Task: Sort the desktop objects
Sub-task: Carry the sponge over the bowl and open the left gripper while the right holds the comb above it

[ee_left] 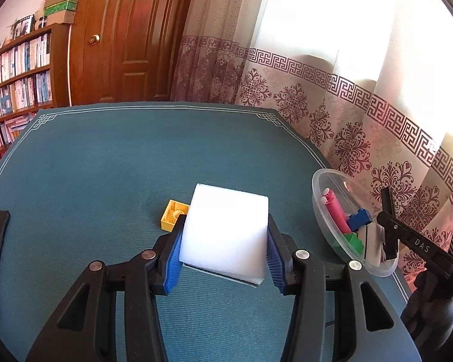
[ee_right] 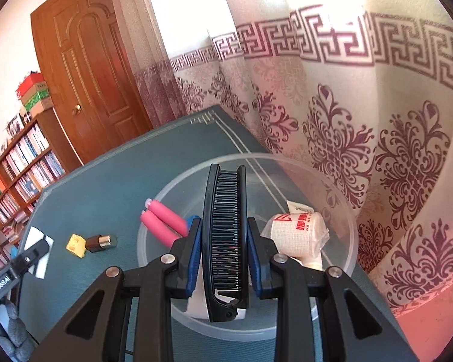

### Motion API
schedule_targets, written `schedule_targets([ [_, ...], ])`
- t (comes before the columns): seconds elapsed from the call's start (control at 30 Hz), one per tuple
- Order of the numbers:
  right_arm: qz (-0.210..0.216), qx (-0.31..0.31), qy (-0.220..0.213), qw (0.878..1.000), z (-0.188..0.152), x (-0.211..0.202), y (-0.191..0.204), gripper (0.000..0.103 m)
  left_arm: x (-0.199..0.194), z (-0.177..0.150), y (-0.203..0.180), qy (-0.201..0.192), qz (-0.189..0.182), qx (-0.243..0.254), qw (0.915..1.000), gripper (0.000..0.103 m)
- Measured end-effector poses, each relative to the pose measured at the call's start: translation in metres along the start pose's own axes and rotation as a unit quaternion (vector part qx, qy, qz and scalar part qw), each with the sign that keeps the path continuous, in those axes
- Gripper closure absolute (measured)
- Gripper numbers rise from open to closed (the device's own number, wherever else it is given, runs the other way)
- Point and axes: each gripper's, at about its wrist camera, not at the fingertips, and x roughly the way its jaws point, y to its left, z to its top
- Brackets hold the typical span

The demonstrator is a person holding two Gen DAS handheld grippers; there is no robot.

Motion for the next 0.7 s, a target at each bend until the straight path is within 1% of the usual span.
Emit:
schedule_targets([
  [0.03,0.004,-0.002,0.006,1.000,-0.001,0.003,-0.001,0.072,0.000,0.000,-0.003,0.000,0.001,0.003,1.0000,0.052],
  [0.2,0.010,-0.015,0.003,1.000,-0.001,0.006,-0.001,0.072,-0.001,0.002,-0.017,0.001,0.001,0.017,0.9999,0.052],
  [0.4,0.022,-0.005,0.003,1.000,-0.001,0.008,-0.007,0.072,-0.001,0.003,-0.034,0.004,-0.003,0.035,0.9994,0.052],
  [0.7,0.036,-0.007,-0.009,0.999,-0.003,-0.006,-0.012,0.071,0.007,0.006,-0.066,0.012,-0.028,0.059,0.9978,0.052],
])
